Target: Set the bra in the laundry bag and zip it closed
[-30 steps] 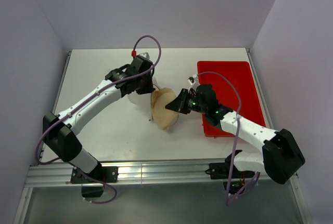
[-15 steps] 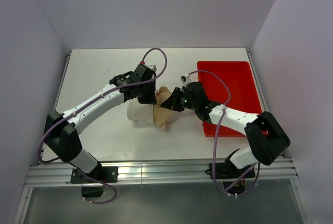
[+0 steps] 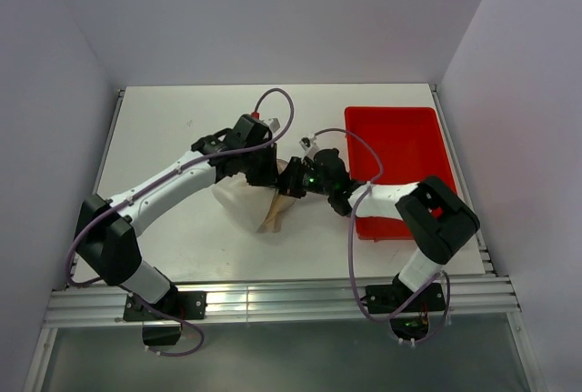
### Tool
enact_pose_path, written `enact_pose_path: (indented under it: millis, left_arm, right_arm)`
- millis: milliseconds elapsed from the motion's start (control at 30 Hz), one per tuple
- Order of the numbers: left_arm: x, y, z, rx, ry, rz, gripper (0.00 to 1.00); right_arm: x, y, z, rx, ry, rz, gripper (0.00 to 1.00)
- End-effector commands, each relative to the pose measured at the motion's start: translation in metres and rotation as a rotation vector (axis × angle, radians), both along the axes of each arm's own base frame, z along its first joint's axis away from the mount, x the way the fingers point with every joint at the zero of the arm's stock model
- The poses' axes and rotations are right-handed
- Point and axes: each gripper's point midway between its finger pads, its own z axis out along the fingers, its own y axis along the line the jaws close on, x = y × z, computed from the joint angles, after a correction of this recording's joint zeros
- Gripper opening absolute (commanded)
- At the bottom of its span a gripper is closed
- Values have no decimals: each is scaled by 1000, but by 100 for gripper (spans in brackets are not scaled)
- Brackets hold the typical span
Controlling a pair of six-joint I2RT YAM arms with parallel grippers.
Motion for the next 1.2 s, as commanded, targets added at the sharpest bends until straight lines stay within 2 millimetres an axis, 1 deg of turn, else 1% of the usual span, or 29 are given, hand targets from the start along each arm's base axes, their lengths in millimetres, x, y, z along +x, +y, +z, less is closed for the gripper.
enact_pose_path:
  millis: [0,67,133,167,200,233,267,300,333,367,433,467,533,567,667,733,800,833,867,933,967,1000,1033,1067,1100,1133,1167]
  left_arm:
    - [-12,-14,40,-133,-79,-105,0]
    - [-20,-7,47,-124,-89,-131,0]
    - [-30,0,55,-120,-92,-147,0]
    - [-31,1,62,-125,-106,-160,0]
    - [-33,4,66,-124,-116,-160,0]
    - [-36,6,76,-131,-129,-165,0]
    - [-38,8,78,-126,-135,-180,0]
    - [-42,9,80,-128,-130,-196,0]
    - [-45,11,82,-128,-129,-202,0]
    - [-46,12,81,-124,-127,-208,0]
    - [-51,12,78,-131,-119,-225,0]
    - [-52,13,76,-129,-117,-227,0]
    - [-55,13,69,-126,-101,-235,0]
    - [-55,15,67,-120,-103,-234,0]
    - [-55,16,60,-109,-102,-234,0]
    - [-52,16,56,-97,-109,-238,0]
    - [-46,19,50,-63,-118,-224,0]
    - [-45,19,43,-48,-111,-226,0]
    - [-43,20,40,-38,-115,-224,0]
    - [-39,19,33,-35,-120,-217,0]
    - [-37,19,32,-36,-128,-215,0]
    - [-37,18,28,-38,-127,-215,0]
    - [-37,17,21,-44,-122,-219,0]
    - [-37,17,16,-50,-113,-224,0]
    - [-39,15,12,-57,-105,-235,0]
    - [-41,18,1,-45,-87,-232,0]
    - [-41,17,-2,-51,-95,-234,0]
  right_arm:
    - [4,15,29,103,-112,41,0]
    - [5,16,32,105,-121,46,0]
    - [6,11,32,96,-121,37,0]
    - [5,8,41,107,-138,31,0]
    - [4,5,46,109,-149,24,0]
    - [4,-3,45,95,-145,2,0]
    - [3,-9,61,108,-174,-11,0]
    - [3,-14,66,99,-188,-24,0]
    - [4,-22,64,72,-178,-54,0]
    - [1,-29,83,85,-216,-71,0]
    - [-1,-39,89,48,-220,-103,0]
    - [-2,-46,107,63,-263,-130,0]
    - [-5,-52,116,55,-265,-150,0]
    - [-5,-57,126,61,-277,-171,0]
    - [-8,-56,131,45,-262,-153,0]
    - [-15,-50,132,62,-262,-103,0]
    - [-19,-43,122,47,-245,-60,0]
    - [-19,-40,119,35,-232,-47,0]
    - [-18,-36,109,20,-215,-31,0]
    - [-22,-30,100,7,-201,9,0]
    - [-22,-26,88,-15,-177,23,0]
    - [-22,-23,82,-32,-175,36,0]
    - [-22,-19,79,-41,-167,46,0]
    - [-21,-14,66,-55,-142,60,0]
    - [-22,-10,63,-52,-132,72,0]
    - [-22,-4,55,-55,-117,90,0]
    - [-23,0,52,-60,-113,102,0]
